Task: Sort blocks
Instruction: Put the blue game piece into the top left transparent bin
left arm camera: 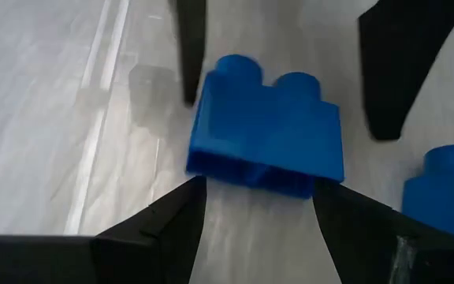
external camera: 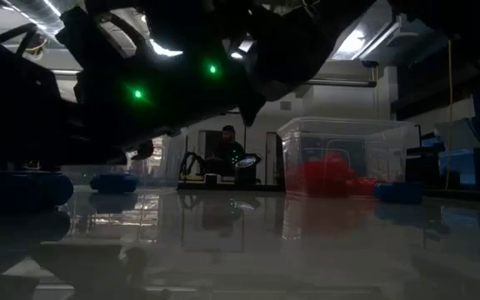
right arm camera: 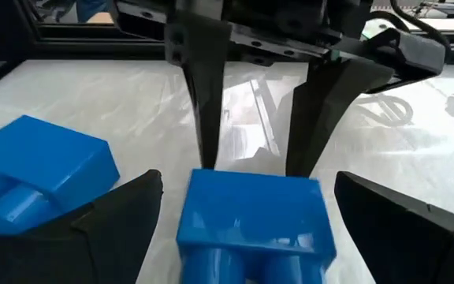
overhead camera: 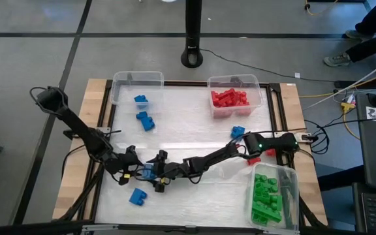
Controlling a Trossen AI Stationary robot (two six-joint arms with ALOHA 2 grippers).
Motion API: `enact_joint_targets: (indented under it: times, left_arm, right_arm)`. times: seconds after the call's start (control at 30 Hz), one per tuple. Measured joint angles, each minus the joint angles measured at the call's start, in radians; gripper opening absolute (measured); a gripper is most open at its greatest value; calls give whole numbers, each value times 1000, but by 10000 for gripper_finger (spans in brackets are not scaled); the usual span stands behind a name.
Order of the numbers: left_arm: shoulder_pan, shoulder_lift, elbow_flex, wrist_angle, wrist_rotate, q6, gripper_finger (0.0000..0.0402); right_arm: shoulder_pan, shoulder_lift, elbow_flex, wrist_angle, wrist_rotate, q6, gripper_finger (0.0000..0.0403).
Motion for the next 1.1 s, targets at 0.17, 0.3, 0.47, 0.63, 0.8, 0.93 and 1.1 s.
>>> enact_joint_targets:
  times: [0.17,0.3,0.47,0.63,0.8,0.93,1.1]
  left_arm:
    - [3,50,0,69,-5,17,224]
    - [3,86,0,95,-27,6,224]
    - [5,119,0,119,-30,3,224]
    - [5,128,0,124,-34,1,224]
    - [6,129,0,179,-35,52,224]
    - [6,129,0,188,-34,63,224]
    - [5,129,0,188,-34,66,224]
  right_arm:
    - [0,11,0,6,3,9,374]
    - [0,28,0,4,7,9,374]
    - [-1,51,0,-4,1,10,374]
    - [-3,51,-1,-2,1,-1,373]
    - [-3,51,-1,0,33,-39,343]
    - [-2,51,-1,0,35,-56,295]
    - [-2,50,-1,0,36,-80,293]
